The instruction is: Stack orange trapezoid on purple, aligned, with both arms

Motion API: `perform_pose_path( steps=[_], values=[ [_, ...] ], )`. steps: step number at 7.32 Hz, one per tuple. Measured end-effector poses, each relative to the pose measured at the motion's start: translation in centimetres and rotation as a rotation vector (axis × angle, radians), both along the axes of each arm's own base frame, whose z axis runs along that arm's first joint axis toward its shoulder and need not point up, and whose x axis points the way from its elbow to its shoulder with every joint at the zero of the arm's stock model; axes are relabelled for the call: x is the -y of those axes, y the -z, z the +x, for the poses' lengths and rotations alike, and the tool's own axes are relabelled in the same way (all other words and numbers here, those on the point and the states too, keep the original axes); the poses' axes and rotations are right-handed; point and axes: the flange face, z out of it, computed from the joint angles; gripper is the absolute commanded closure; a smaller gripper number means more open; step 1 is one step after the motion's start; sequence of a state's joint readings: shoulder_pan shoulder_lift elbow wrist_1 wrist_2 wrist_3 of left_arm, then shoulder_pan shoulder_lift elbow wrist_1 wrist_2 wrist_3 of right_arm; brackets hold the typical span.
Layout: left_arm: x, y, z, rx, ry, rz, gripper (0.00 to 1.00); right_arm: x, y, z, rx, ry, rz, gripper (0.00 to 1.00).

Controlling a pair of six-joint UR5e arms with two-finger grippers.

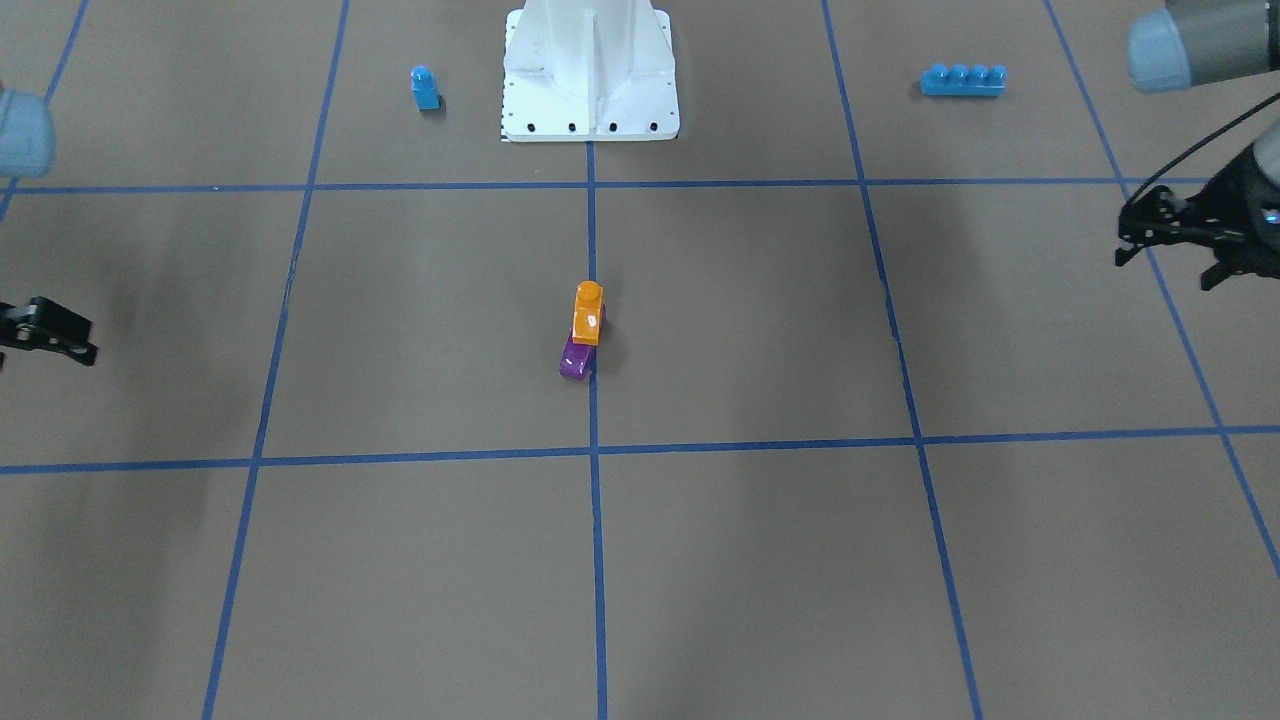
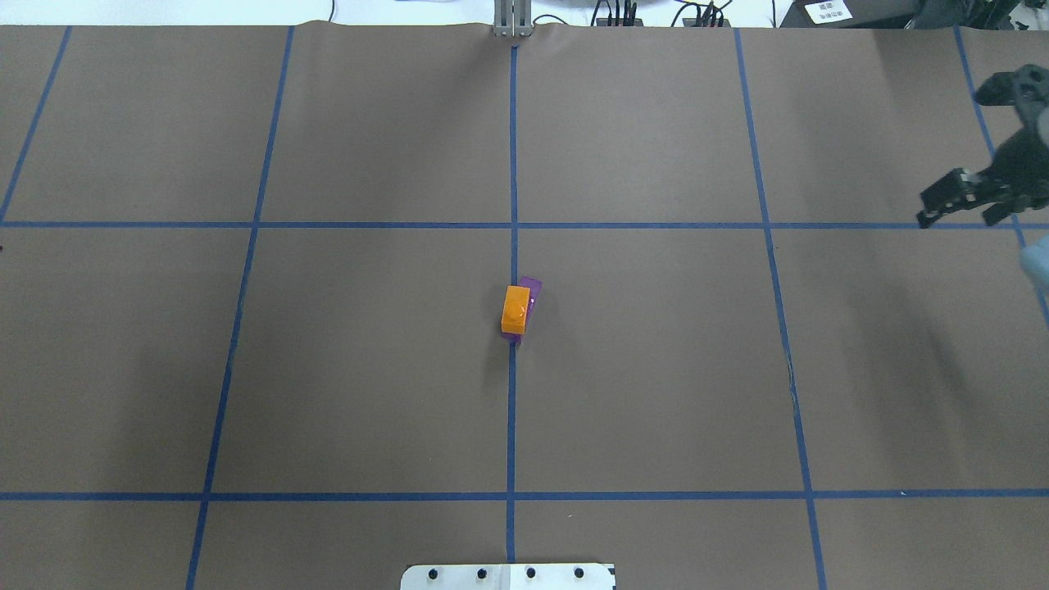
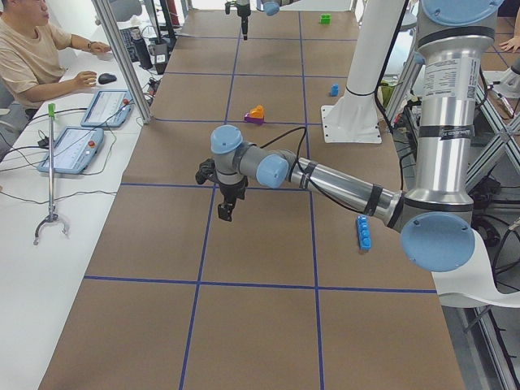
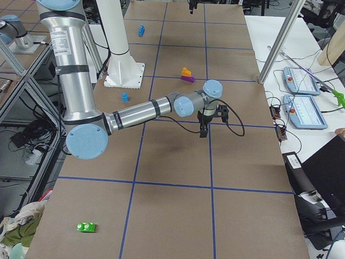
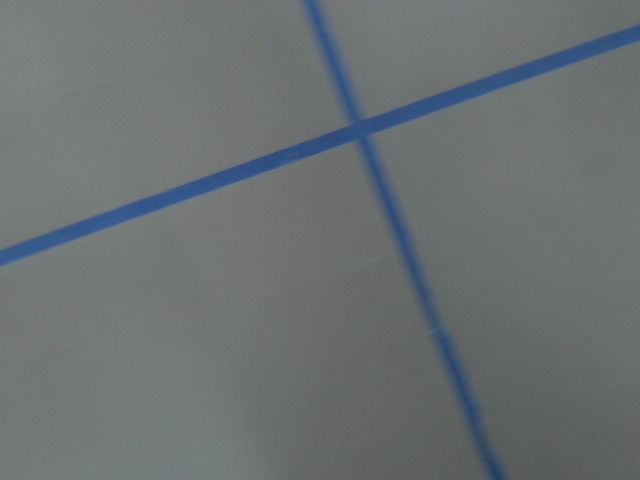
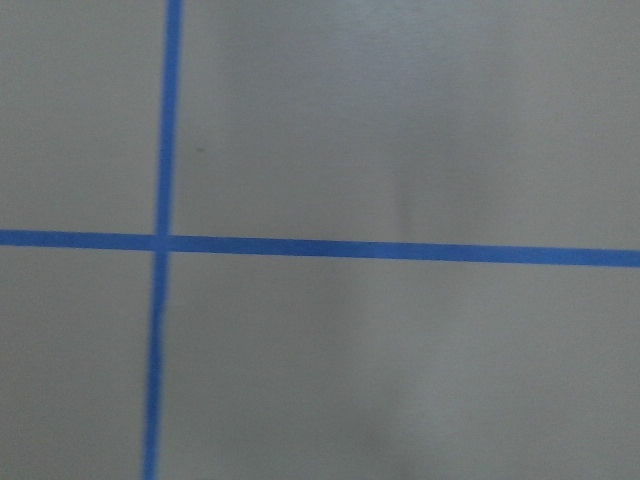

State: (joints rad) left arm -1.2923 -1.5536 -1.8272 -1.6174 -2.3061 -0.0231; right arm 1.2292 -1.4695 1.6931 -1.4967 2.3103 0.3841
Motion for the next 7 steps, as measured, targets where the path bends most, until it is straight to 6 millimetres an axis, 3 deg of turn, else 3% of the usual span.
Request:
perform_pose_path(
  steps=[1,2,3,5,7],
  values=[
    [-0.2,-4.0,-4.0,-0.018,0.013,-0.029,0.01,-1.0,-4.2,4.8,-0.019,0.018,0.017,0.0],
    [-1.2,-7.2,-6.9,-0.037,0.035,-0.069,0.01,-2.6,-8.0,8.6,-0.033,0.034,0.022,0.0],
    [-2.4,-9.2,-8.4,-0.043,0.053,-0.1,0.01,-4.2,-10.5,10.6,-0.035,0.053,0.022,0.0],
    [-3.4,-10.6,-9.2,-0.039,0.068,-0.128,0.01,-5.8,-11.6,12.8,0.003,0.039,0.02,0.0],
    [-3.5,-10.5,-9.2,-0.038,0.083,-0.141,0.01,-5.2,-8.7,13.9,0.019,0.014,0.074,0.0]
  ],
)
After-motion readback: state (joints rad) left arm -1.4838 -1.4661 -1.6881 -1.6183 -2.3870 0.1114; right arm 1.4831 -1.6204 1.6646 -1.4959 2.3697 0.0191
